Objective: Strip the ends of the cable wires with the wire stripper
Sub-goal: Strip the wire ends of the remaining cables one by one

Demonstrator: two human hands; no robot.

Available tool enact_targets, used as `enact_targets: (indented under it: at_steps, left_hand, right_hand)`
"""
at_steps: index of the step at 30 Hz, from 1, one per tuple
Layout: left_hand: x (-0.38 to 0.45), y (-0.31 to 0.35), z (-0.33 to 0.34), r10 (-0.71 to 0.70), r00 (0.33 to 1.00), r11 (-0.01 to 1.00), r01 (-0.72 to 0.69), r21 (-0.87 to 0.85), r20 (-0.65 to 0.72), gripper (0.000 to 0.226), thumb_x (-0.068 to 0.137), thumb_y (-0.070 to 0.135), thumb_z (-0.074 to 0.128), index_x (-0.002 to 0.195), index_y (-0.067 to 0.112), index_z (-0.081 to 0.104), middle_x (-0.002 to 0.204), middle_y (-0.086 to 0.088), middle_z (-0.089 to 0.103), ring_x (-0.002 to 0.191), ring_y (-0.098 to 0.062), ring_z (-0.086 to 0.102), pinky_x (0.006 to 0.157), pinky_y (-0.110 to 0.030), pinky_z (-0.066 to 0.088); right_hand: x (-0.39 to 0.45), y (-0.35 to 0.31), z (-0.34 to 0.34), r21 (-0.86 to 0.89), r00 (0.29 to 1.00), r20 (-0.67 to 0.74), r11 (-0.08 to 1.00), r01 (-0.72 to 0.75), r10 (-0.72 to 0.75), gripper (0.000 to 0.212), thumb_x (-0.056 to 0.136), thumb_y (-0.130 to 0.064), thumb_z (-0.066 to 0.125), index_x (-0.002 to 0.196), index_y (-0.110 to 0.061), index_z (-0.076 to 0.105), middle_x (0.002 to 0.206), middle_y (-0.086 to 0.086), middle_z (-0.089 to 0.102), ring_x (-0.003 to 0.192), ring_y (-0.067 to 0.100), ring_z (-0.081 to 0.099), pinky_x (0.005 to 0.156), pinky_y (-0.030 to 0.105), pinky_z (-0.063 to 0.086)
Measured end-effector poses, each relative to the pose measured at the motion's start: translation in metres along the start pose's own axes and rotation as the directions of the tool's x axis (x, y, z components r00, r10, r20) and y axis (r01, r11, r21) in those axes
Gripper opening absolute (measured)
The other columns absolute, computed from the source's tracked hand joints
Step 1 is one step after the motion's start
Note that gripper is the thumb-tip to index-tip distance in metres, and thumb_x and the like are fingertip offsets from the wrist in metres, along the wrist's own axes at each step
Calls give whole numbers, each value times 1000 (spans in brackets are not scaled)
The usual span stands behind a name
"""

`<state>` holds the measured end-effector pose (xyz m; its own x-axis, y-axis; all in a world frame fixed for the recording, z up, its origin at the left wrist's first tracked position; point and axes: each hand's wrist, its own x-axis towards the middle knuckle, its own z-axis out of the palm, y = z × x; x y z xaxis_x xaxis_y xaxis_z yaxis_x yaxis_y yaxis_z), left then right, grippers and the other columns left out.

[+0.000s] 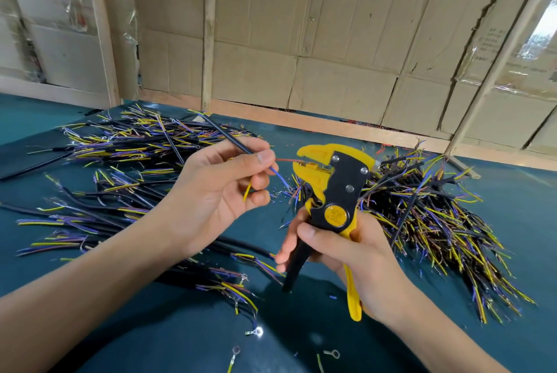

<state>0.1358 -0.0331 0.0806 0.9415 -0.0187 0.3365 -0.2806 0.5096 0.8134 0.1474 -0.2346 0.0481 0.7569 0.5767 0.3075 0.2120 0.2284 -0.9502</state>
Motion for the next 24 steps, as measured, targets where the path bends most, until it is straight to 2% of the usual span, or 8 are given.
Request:
enact_targets:
  at_steps: [3, 5, 8, 11, 13, 17, 20, 24]
  left_hand:
    - [0, -1, 0, -11, 1000, 1000, 11, -22, 6, 11, 80, 4, 67, 91, 7, 67, 74, -10, 64, 55, -14, 49, 51, -25, 42]
    - [0, -2, 0, -19, 1000, 999, 20, -35, 12, 11, 81, 4, 67, 92, 7, 67, 74, -10, 64, 55, -14, 50, 51, -25, 42]
    - [0, -2, -1, -38, 999, 999, 38, -28, 14, 11, 80, 5, 70, 91, 9, 68, 74, -9, 64, 55, -13, 50, 51, -25, 42]
    - [1, -2, -1, -80, 997, 997, 80, 12, -1, 17, 75, 7, 75, 90, 10, 69, 73, -8, 64, 54, -12, 50, 51, -24, 42]
    - [1, -1, -1, -99, 995, 995, 99, 16, -12, 20, 72, 8, 77, 90, 10, 70, 72, -9, 64, 53, -12, 50, 50, -24, 41]
    - [2, 4, -2, -79, 997, 997, 79, -15, -22, 20, 74, 8, 76, 93, 8, 68, 73, -9, 64, 54, -12, 49, 50, -24, 40]
    - [2, 6, -2, -80, 996, 997, 79, -13, -30, 15, 77, 5, 72, 91, 9, 69, 72, -9, 63, 54, -12, 49, 50, -24, 40]
    - [1, 4, 1, -91, 995, 996, 91, 9, -38, 16, 76, 6, 72, 91, 9, 68, 71, -7, 63, 53, -11, 49, 50, -24, 40]
  right_hand:
    - [0, 5, -1, -71, 1000, 11, 997, 15, -15, 16, 89, -24, 66, 87, -8, 66, 81, 18, 70, 76, 43, 66, 78, 77, 43]
    - [1, 5, -1, -87, 1000, 29, 996, 14, -11, 19, 89, -22, 64, 83, -5, 66, 76, 18, 69, 73, 43, 65, 76, 75, 43]
    - [1, 2, 4, 24, 999, -28, 999, -45, 46, 16, 76, -21, 70, 69, -7, 66, 61, 18, 59, 53, 34, 59, 54, 51, 53]
    - [-1, 2, 7, -12, 981, -175, 996, -88, 85, 23, 59, -28, 69, 54, -10, 56, 49, 16, 46, 39, 26, 45, 41, 33, 45]
    - [-2, 2, 8, 16, 987, -139, 996, -84, 85, 21, 62, -26, 70, 59, -9, 60, 52, 18, 50, 41, 28, 49, 45, 37, 49]
    - [1, 5, 11, 138, 996, -29, 987, -77, 82, 21, 76, -21, 70, 86, -2, 70, 76, 28, 61, 68, 43, 65, 68, 54, 54]
    - [2, 7, 13, 140, 997, -5, 987, -79, 80, 21, 78, -20, 69, 88, -2, 71, 78, 28, 62, 70, 43, 65, 68, 51, 55]
    - [1, 5, 10, 148, 996, -5, 985, -91, 93, 20, 76, -19, 69, 85, -2, 70, 75, 29, 60, 68, 44, 64, 70, 59, 54]
